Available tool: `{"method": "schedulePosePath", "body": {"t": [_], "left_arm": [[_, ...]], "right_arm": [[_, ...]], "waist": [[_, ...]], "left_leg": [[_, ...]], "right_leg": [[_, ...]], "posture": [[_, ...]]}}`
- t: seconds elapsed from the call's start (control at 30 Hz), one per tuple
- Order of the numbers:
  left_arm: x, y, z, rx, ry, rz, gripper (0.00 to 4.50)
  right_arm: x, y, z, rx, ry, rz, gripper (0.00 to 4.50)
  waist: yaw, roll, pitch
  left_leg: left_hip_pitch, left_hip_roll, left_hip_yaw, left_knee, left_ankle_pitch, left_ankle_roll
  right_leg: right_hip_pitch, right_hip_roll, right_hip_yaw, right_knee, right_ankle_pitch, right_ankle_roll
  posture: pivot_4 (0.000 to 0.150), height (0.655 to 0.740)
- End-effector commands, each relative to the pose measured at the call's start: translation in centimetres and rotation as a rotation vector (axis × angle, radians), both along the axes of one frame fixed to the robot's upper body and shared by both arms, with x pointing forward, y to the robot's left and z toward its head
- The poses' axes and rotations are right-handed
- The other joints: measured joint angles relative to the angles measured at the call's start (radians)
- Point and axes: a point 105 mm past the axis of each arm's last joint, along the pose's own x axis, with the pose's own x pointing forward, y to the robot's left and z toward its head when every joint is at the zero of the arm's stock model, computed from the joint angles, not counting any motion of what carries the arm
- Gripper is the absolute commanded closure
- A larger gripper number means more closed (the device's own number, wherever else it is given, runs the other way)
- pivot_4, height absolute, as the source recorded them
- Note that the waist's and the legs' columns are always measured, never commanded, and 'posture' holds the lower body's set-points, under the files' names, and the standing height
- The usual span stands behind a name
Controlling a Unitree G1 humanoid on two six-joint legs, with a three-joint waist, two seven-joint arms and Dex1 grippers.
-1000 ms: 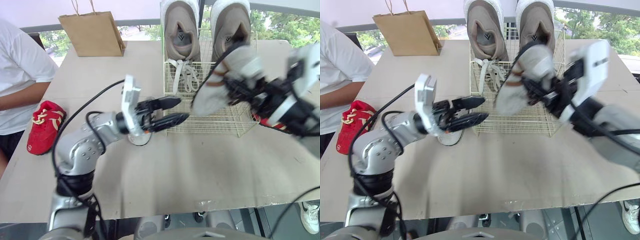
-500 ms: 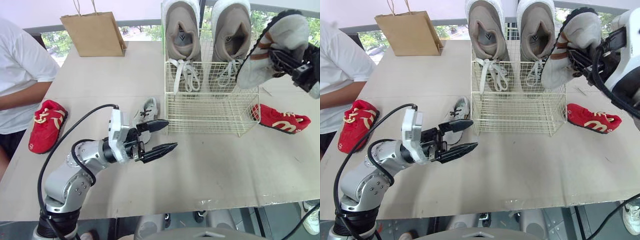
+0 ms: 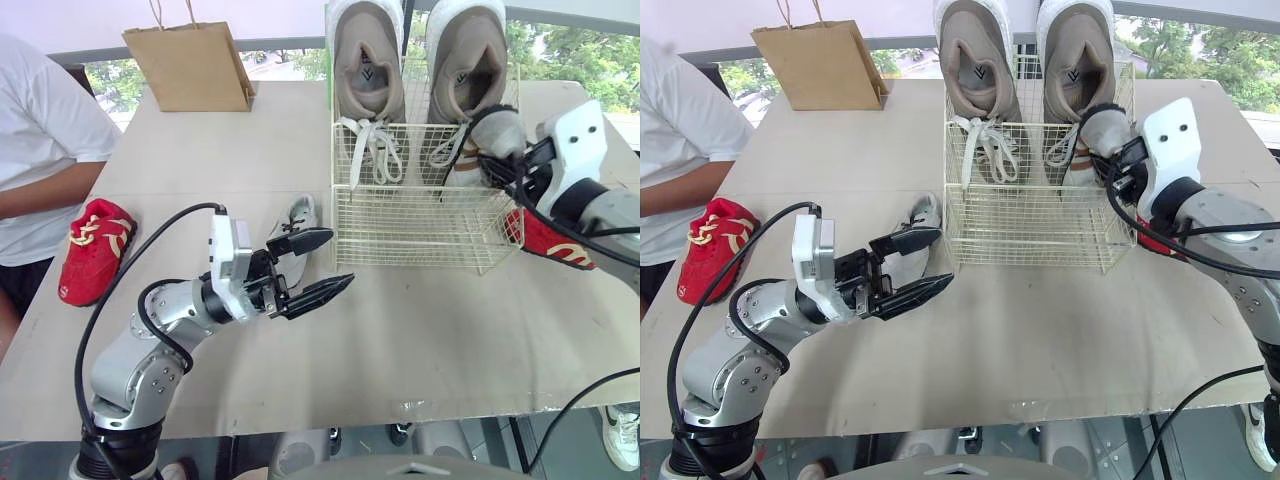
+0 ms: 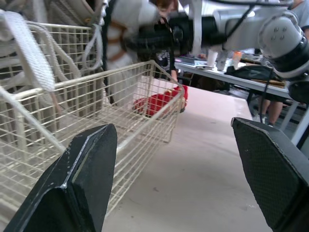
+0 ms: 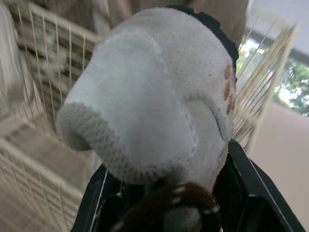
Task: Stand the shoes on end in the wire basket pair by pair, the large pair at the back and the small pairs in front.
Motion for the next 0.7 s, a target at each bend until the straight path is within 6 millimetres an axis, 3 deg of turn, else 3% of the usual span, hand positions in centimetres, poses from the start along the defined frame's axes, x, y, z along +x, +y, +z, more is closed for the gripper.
{"method": "schedulePosePath", "body": {"t": [0.03,0.1,0.13,0.2,0.4,0.53,0.63,0.7], "left_arm": [[-0.5,-0.4,1.1,-0.008,-0.067,-0.004,0.41],[-0.5,-0.4,1.3,-0.012,-0.074,-0.002,0.41],[-0.5,-0.4,1.4,-0.013,-0.075,-0.001,0.41],[-0.5,-0.3,1.4,-0.016,-0.073,0.008,0.41],[0.0,0.2,1.3,-0.037,-0.041,0.064,0.41],[2.4,4.5,0.5,-0.100,0.162,0.256,0.41],[4.0,8.0,-0.6,-0.046,0.354,0.342,0.41],[4.8,9.7,-1.2,0.021,0.451,0.361,0.41]], "right_arm": [[-0.2,0.4,-0.4,0.039,0.073,0.073,2.13],[-0.6,0.2,0.0,0.106,0.110,0.106,1.31],[-0.9,0.0,0.3,0.122,0.118,0.119,0.69],[-1.9,-0.2,1.0,0.135,0.110,0.147,0.07],[-4.4,-0.8,2.2,0.131,0.043,0.194,0.07],[-7.7,-0.5,4.7,0.131,-0.077,0.348,0.07],[-11.8,1.3,4.3,0.092,-0.049,0.590,0.07],[-13.3,2.5,3.4,0.049,-0.018,0.690,0.07]], "waist": [[0.000,-0.001,0.000],[0.000,-0.001,0.000],[0.000,-0.001,0.000],[0.003,-0.001,0.000],[0.005,-0.001,0.000],[0.002,0.000,0.000],[-0.001,0.000,0.000],[0.000,-0.001,0.000]], "left_leg": [[0.000,0.000,0.000,0.000,0.000,0.000],[0.002,0.001,-0.001,0.000,-0.002,0.004],[0.002,0.001,-0.002,0.000,-0.002,0.004],[0.001,0.001,-0.002,0.000,-0.002,0.004],[0.001,0.000,-0.002,0.000,-0.003,0.004],[0.001,0.001,-0.003,0.000,-0.002,0.004],[0.002,0.004,-0.003,0.000,-0.003,0.004],[0.003,0.005,-0.004,0.000,-0.003,0.004]], "right_leg": [[0.000,0.000,0.000,0.000,0.000,0.000],[0.002,0.001,-0.001,0.000,0.000,0.000],[0.002,0.001,-0.001,0.000,0.000,0.000],[0.002,0.001,-0.002,0.000,0.000,0.000],[0.002,0.000,-0.002,0.000,0.001,-0.002],[0.002,0.001,-0.002,0.000,0.000,0.001],[0.002,0.004,-0.003,0.000,0.001,0.005],[0.003,0.005,-0.003,0.000,0.001,0.004]], "posture": [[0.150,0.7400],[0.150,0.7400],[0.150,0.7400],[0.150,0.7400],[0.150,0.7400],[0.150,0.7400],[0.150,0.7400],[0.150,0.7400]]}}
